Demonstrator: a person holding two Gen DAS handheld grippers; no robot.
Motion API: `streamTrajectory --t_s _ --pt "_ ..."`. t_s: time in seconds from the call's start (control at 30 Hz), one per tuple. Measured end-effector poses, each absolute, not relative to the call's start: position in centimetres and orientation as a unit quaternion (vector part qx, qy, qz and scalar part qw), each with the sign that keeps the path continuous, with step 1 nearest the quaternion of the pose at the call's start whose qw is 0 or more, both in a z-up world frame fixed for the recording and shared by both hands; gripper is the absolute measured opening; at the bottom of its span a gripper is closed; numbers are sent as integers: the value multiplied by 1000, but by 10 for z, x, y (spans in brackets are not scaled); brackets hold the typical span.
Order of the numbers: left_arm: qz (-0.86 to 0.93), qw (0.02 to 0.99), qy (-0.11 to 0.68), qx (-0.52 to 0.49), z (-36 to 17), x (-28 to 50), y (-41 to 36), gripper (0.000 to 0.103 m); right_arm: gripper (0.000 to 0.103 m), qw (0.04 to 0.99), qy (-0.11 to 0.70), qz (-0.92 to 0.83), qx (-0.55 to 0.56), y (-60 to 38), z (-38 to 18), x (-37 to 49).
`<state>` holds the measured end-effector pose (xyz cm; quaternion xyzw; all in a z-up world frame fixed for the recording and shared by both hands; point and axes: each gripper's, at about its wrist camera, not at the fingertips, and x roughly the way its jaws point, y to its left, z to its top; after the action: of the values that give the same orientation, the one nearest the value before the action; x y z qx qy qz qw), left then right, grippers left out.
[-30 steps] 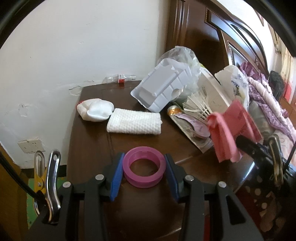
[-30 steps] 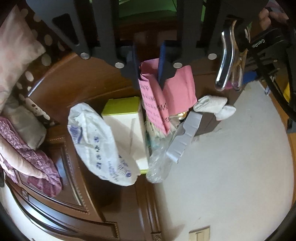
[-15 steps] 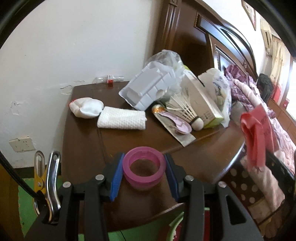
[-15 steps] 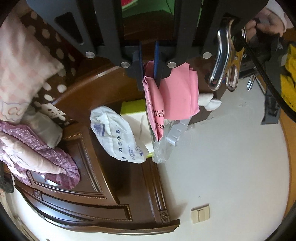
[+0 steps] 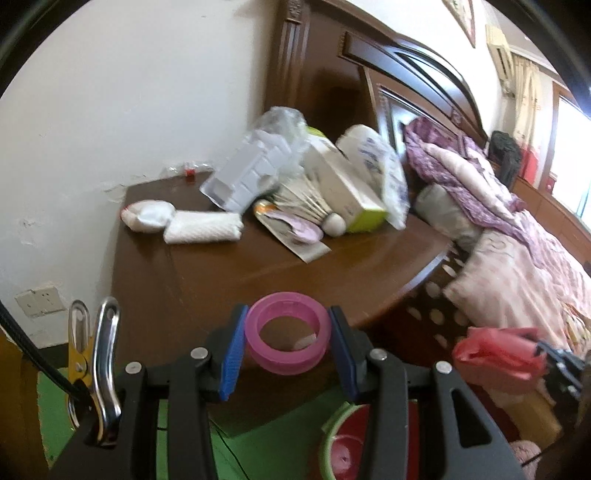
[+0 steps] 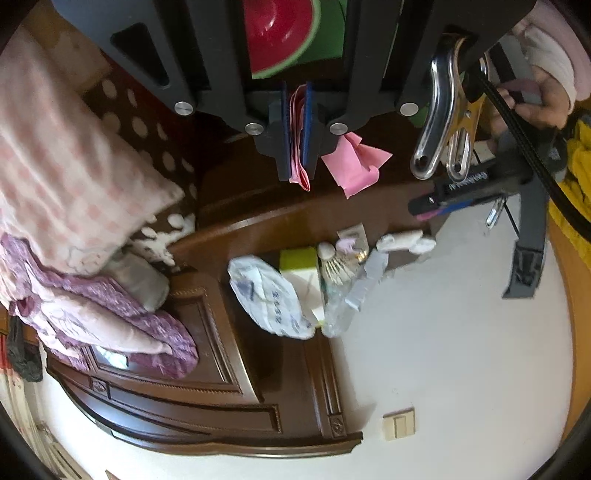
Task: Collect trash
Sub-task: 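Carry the tape roll and pink paper over the red bucket and open both tools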
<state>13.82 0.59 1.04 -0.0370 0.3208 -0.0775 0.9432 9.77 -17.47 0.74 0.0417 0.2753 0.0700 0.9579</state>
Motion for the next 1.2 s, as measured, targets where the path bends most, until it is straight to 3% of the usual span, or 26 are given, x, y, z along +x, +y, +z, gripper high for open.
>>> streamTrajectory --t_s 0.2,0.5,1.2 --pt "-97 941 324 0 2 107 -22 45 7 943 321 41 73 -193 -24 80" --pt "-159 908 388 27 -50 70 -65 45 7 925 367 4 101 -218 -68 67" --pt "-238 828 504 61 -186 75 -127 45 7 851 501 -52 150 -257 -177 79"
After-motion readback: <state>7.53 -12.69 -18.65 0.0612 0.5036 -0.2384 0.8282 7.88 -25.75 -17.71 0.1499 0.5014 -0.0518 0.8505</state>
